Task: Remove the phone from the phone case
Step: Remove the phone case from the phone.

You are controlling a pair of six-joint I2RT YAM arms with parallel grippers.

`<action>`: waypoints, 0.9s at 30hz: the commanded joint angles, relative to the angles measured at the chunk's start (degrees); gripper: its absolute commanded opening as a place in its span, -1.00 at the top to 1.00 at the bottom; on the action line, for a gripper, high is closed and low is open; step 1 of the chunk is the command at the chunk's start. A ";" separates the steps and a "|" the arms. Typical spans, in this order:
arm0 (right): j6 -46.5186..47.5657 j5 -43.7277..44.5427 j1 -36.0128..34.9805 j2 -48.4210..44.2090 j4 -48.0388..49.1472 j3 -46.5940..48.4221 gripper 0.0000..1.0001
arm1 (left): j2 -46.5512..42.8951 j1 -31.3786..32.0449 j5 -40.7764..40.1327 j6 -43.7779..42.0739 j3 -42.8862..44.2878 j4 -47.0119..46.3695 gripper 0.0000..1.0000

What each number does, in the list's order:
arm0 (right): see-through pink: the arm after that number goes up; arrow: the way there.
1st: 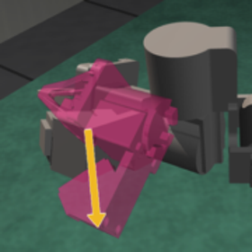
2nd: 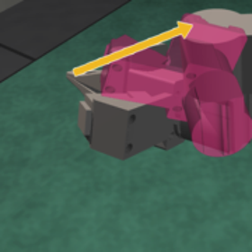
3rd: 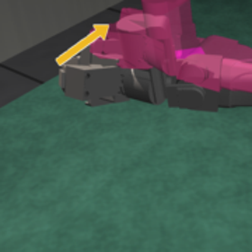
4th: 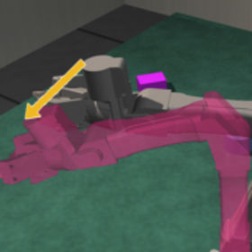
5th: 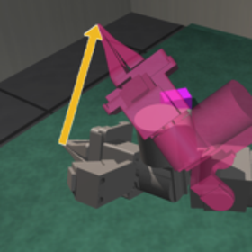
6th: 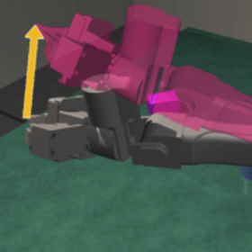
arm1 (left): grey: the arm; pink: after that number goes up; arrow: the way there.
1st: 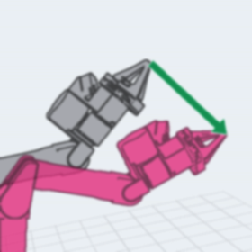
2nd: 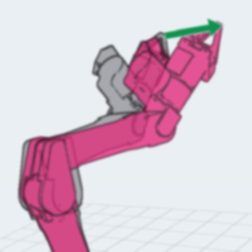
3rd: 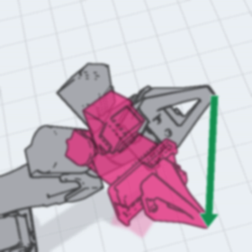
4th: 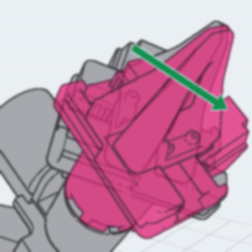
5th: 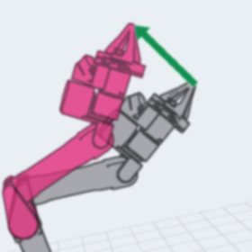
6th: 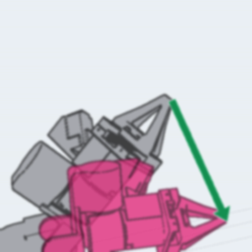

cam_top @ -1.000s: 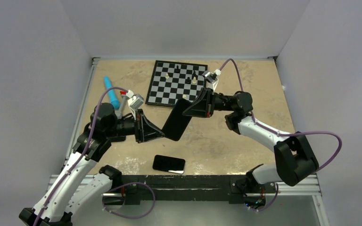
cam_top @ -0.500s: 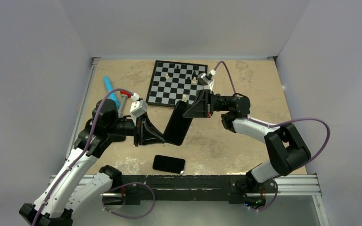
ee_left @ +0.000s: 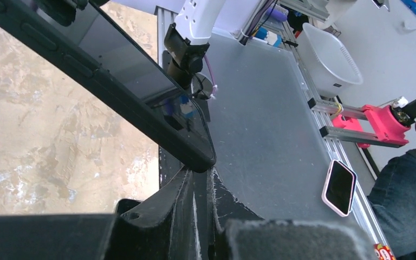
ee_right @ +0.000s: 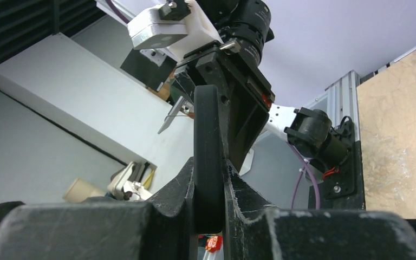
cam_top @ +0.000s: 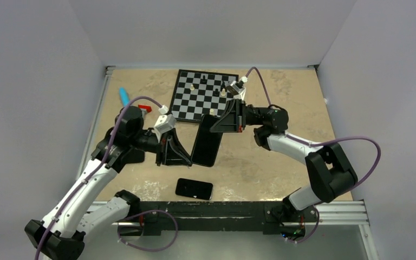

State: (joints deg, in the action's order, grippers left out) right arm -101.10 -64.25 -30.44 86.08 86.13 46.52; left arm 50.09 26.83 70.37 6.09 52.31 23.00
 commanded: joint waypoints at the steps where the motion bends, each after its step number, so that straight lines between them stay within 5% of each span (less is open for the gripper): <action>1: -5.51 5.51 -4.71 -2.94 13.29 4.04 1.00 | 3.71 -0.90 -16.86 -2.78 1.02 -3.08 1.00; 6: 1.56 5.05 -4.49 -3.96 9.32 3.25 1.00 | 1.64 -0.90 -15.22 5.37 -1.99 -6.71 0.94; 10: 18.68 6.19 -4.32 -7.80 -9.41 2.54 1.00 | -5.06 -0.90 -12.60 12.19 -7.68 -9.97 0.24; 12: 25.90 7.66 -4.30 -9.71 -18.58 2.92 1.00 | -9.46 -0.90 -12.10 14.43 -9.98 -10.94 0.12; 19: 25.99 7.21 -4.27 -8.95 -18.67 5.80 1.00 | -14.50 -0.90 -14.45 16.42 -9.99 -8.49 -0.17; 27: 24.22 7.68 -4.19 -8.13 -16.84 5.09 1.00 | -17.21 -0.90 -9.55 23.06 -13.42 -21.75 -0.26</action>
State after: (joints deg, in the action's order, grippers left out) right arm -76.82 -59.75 -34.83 78.78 66.54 49.19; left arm 34.35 26.15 57.47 24.58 40.23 10.90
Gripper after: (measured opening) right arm 0.168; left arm 0.627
